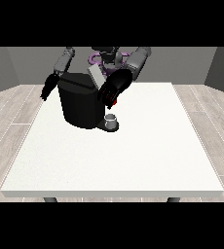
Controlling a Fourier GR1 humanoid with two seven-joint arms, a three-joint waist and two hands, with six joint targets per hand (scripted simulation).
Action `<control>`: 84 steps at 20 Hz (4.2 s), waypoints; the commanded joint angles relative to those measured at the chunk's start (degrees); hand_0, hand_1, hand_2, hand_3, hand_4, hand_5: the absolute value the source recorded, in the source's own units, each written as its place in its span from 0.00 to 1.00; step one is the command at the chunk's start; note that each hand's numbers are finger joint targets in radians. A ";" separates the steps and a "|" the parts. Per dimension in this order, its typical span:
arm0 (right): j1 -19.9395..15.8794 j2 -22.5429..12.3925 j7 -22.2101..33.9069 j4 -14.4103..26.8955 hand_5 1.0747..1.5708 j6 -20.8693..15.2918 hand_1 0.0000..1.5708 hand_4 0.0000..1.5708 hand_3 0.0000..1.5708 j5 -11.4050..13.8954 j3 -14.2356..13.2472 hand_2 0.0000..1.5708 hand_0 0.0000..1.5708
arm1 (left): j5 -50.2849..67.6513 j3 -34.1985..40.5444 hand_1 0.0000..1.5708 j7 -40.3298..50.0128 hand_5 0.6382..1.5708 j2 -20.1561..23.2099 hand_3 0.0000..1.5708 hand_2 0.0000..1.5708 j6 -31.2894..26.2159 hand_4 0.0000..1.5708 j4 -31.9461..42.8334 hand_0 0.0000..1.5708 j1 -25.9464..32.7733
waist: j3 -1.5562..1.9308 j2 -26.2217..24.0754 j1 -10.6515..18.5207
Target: Insert the coffee pod into the coffee machine and close the lid
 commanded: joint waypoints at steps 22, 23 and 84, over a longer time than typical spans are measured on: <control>18.85 -0.53 -5.34 9.47 1.00 -0.03 0.00 0.00 0.00 -4.18 -6.12 0.00 0.00 | 22.88 14.28 0.00 -1.21 1.00 -24.16 0.00 0.00 -3.31 0.30 -1.60 0.00 24.81 | -0.32 -28.11 19.43; 20.31 -0.44 -4.11 8.84 1.00 0.17 0.00 0.00 0.00 -4.09 -5.77 0.00 0.00 | 26.82 17.73 0.00 -1.35 1.00 -26.63 0.00 0.00 -3.04 0.26 -0.69 0.00 27.34 | -0.48 -30.47 19.51; -13.36 -6.57 -0.28 18.42 1.00 14.70 0.00 0.13 0.00 -11.85 -5.27 0.00 0.00 | 45.92 4.29 0.00 9.50 1.00 -25.71 0.00 0.00 -2.89 0.22 -44.74 0.00 61.96 | -0.21 -18.42 29.03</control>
